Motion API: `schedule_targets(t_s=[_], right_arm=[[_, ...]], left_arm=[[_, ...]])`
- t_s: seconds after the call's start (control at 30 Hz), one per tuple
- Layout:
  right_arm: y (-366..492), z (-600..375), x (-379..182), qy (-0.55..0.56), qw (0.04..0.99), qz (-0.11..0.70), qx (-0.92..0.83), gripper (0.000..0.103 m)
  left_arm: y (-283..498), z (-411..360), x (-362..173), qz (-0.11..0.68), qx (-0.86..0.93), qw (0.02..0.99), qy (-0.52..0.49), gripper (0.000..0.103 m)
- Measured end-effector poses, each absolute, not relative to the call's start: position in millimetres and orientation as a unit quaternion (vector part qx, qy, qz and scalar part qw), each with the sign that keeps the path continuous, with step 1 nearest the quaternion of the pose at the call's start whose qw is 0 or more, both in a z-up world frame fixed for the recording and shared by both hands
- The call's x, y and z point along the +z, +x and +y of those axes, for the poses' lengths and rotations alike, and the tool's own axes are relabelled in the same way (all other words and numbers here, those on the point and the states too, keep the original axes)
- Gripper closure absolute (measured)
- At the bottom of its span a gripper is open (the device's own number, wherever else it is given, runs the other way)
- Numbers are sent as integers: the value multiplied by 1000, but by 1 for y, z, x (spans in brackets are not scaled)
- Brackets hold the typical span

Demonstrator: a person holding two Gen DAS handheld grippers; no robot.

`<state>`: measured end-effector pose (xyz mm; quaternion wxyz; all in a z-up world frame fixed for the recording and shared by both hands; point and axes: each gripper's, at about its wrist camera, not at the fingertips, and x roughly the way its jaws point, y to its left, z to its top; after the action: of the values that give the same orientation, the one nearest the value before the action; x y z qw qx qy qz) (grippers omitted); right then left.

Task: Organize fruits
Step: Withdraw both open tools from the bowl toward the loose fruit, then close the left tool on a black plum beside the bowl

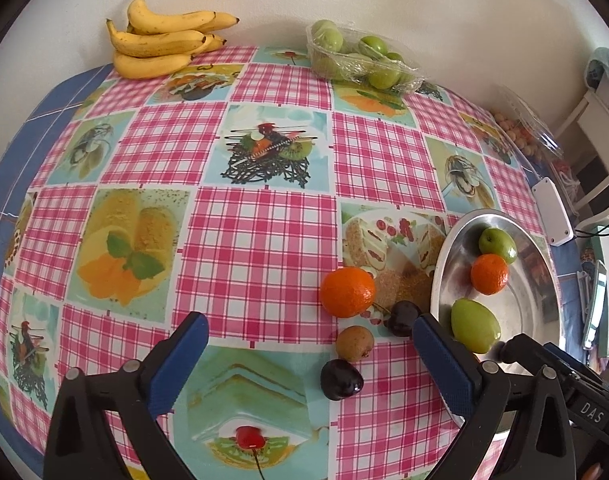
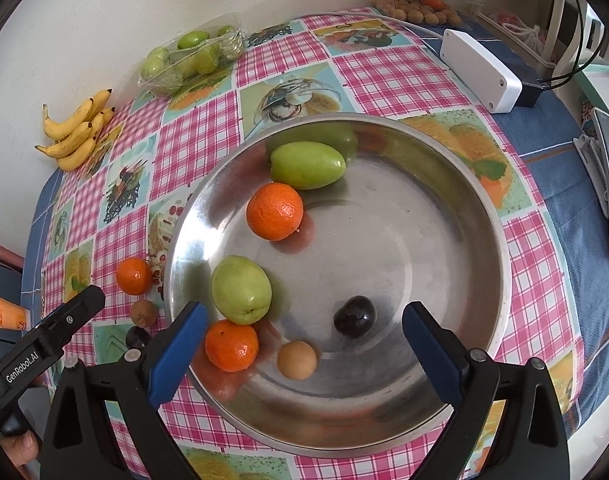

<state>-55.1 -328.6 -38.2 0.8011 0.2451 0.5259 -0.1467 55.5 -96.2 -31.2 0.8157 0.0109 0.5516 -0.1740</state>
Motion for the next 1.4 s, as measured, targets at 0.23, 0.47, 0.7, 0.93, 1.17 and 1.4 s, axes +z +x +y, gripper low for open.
schedule_targets(t_s=[0.23,0.47,0.7,0.93,1.17,1.4], right_arm=[[-51,-319,-38,233,803,531,-136,5],[-43,-302,-35,202,810,534,-130,5],[-34,-278,-28,196,818,530,-103,5],[-22,-244,-22,203,822,529,-56,5],[-14,-225,-37,185,803,564,-62,5],[-17,-230,-43,188,794,573,-74,5]], left_arm=[[61,-78,-26,544,-160,823,6,0],[71,-55,-16,527,-144,838,9,0],[81,-29,-10,521,-138,842,-13,0],[86,-7,-9,524,-132,841,-31,0],[85,-11,-17,544,-145,826,-36,0],[80,-27,-34,579,-147,802,-30,0]])
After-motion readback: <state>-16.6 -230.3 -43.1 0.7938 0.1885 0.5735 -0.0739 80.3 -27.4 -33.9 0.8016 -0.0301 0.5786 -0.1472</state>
